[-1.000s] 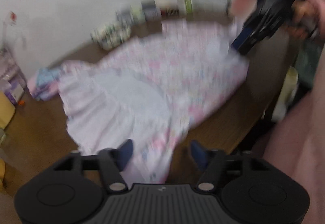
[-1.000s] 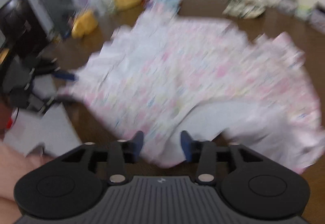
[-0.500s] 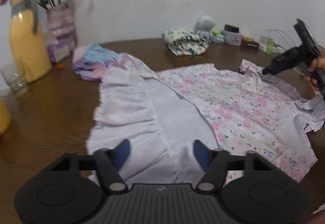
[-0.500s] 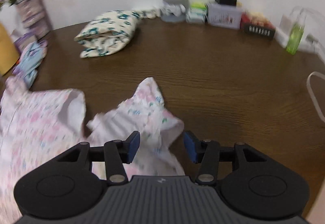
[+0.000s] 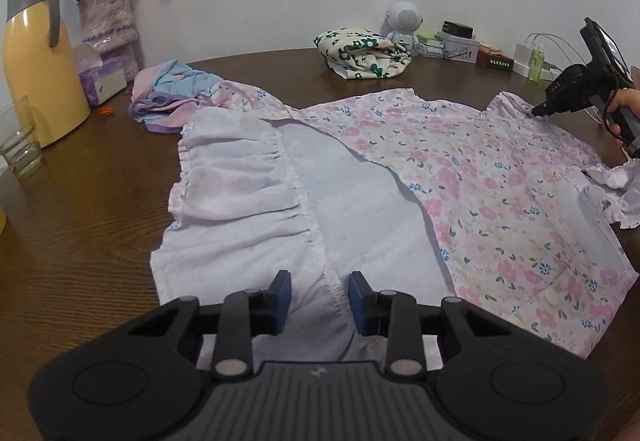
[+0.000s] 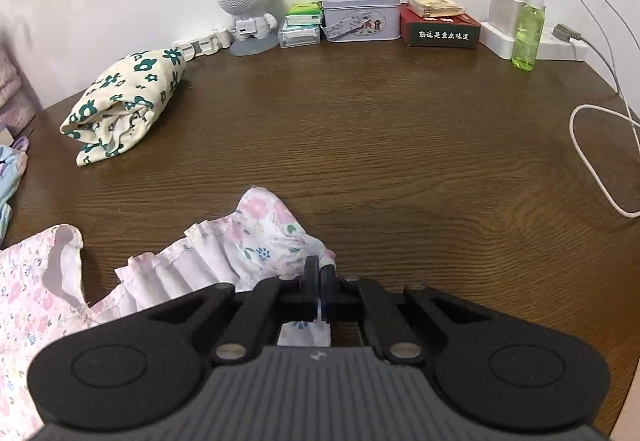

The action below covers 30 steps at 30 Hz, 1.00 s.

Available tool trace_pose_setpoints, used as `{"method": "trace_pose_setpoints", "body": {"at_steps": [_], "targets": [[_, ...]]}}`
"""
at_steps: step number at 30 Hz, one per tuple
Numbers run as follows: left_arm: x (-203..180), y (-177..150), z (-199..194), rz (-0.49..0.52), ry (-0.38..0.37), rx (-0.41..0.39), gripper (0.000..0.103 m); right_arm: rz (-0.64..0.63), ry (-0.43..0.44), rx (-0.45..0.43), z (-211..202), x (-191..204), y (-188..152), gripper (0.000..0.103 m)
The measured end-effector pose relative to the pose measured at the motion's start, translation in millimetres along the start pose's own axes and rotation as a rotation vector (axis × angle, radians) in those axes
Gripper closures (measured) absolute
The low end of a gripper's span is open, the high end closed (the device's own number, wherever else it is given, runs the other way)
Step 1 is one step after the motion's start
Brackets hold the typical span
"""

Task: Fold clothes

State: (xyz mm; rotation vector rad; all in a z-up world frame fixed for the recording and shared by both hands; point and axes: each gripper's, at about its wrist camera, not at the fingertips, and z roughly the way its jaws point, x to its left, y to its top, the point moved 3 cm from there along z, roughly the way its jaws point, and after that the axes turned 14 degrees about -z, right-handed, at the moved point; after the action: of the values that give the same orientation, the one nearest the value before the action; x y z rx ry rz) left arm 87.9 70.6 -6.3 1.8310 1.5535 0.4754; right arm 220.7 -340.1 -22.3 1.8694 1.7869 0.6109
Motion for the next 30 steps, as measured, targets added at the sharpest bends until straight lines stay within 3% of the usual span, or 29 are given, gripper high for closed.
{"method": "trace_pose_setpoints", "body": {"at_steps": [1,4,7,9,10,11,13,14,19,21,23,25,28,30], "targets": [[0.0,0.1,-0.1,-0.002,0.001,-0.002,0.072,-0.002,0.012,0.001,-1.3,-0.2,-0.1,0.094],[-0.6,-0.7,-0.8,-0.006,0.004,-0.011,0.072,-0.012,0.056,-0.031,-21.8,4.3,-3.1,0.038],[0.6,-0.1,-0.3,-0.007,0.002,-0.019,0.073,-0.078,0.048,-0.043,-39.8,10.8,-18.8,0.038],[0.4,-0.4,-0.1,-0.007,0.001,-0.023,0.073,-0.102,0.060,-0.023,-44.8,14.0,-29.6,0.045],[0.2,-0.5,0.0,-0.007,0.002,-0.023,0.073,-0.106,0.073,-0.009,-45.2,15.2,-35.8,0.055],[0.0,-0.6,0.1,-0.008,0.003,-0.024,0.073,-0.110,0.085,0.003,-45.0,16.1,-40.0,0.075],[-0.1,-0.8,0.2,-0.009,0.007,-0.025,0.073,-0.112,0.099,0.021,-44.0,15.6,-47.5,0.101],[0.0,-1.0,0.2,-0.010,0.008,-0.026,0.073,-0.124,0.086,0.020,-45.7,14.1,-49.7,0.102],[3.0,-1.2,0.1,-0.015,0.009,-0.030,0.073,-0.122,0.028,0.016,-50.5,-0.7,-53.8,0.102],[4.5,-1.0,0.5,-0.018,0.010,-0.031,0.073,-0.091,0.030,0.001,-56.3,-4.8,-56.6,0.097],[4.7,-1.1,0.7,-0.018,0.013,-0.033,0.073,-0.067,0.081,-0.035,-72.8,-3.5,-63.2,0.078],[4.4,-1.2,0.7,-0.021,0.016,-0.034,0.073,-0.105,0.111,-0.086,-96.3,5.1,-74.8,0.068],[4.0,-1.5,0.7,-0.022,0.020,-0.035,0.073,-0.180,0.160,-0.101,-120.0,20.9,-97.4,0.068],[2.8,-1.7,0.4,-0.024,0.022,-0.035,0.073,-0.219,0.197,-0.083,-127.8,30.3,-112.7,0.081]]}}
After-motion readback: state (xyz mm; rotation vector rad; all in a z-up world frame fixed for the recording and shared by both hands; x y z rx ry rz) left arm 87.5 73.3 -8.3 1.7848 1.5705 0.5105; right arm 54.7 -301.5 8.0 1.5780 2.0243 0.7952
